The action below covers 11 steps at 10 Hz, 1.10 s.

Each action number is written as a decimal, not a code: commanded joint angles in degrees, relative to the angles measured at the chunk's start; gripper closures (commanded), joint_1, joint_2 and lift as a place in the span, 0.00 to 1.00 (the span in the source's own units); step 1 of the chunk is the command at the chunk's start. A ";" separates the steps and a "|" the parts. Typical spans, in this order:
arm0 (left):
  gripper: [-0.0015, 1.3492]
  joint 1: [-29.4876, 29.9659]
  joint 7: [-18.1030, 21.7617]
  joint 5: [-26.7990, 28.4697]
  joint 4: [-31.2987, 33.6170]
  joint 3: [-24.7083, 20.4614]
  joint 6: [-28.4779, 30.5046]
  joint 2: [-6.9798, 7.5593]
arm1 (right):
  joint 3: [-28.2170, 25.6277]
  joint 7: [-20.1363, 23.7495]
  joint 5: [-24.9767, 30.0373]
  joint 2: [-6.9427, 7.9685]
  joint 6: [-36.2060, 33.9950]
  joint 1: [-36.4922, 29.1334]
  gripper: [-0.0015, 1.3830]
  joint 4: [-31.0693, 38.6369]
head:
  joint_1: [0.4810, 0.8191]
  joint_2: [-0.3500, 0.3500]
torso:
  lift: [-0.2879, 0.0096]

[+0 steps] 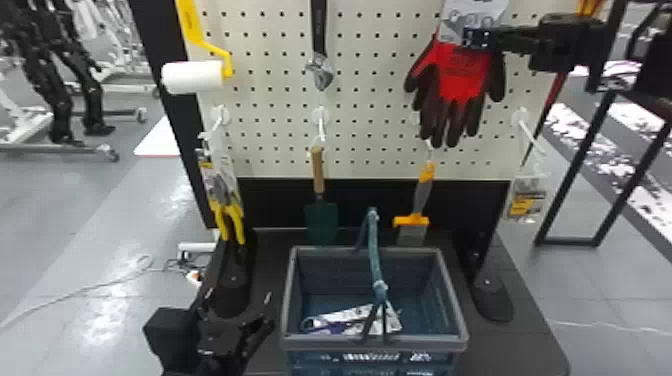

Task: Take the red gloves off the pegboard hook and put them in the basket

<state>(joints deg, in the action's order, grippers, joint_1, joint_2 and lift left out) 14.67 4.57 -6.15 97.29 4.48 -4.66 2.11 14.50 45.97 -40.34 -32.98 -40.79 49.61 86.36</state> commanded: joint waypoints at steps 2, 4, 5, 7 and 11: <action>0.18 -0.09 0.00 0.00 0.00 0.00 0.09 0.00 | 0.00 0.00 -0.09 -0.06 0.01 0.13 0.92 -0.14 | 0.20 0.50 | 0.63; 0.18 -0.09 0.00 0.00 0.00 0.00 0.09 0.00 | 0.00 0.00 -0.18 0.03 0.01 0.22 0.92 -0.32 | 0.20 0.50 | 0.63; 0.18 -0.09 0.00 0.00 0.00 0.00 0.09 0.00 | 0.00 0.00 -0.27 0.03 0.01 0.22 0.92 -0.32 | 0.20 0.50 | 0.63; 0.18 -0.17 0.00 0.00 0.00 0.00 0.09 0.00 | 0.00 0.00 -0.36 0.03 0.01 0.31 0.92 -0.32 | 0.20 0.50 | 0.63; 0.18 -0.09 0.00 0.00 0.00 -0.18 0.17 0.00 | 0.00 0.00 -0.62 0.03 0.27 0.57 0.92 -0.05 | 0.20 0.50 | 0.63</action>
<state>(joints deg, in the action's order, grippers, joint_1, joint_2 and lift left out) 14.59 4.57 -6.15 97.28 4.34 -4.45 2.11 14.50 45.97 -40.91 -32.97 -40.61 50.12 86.24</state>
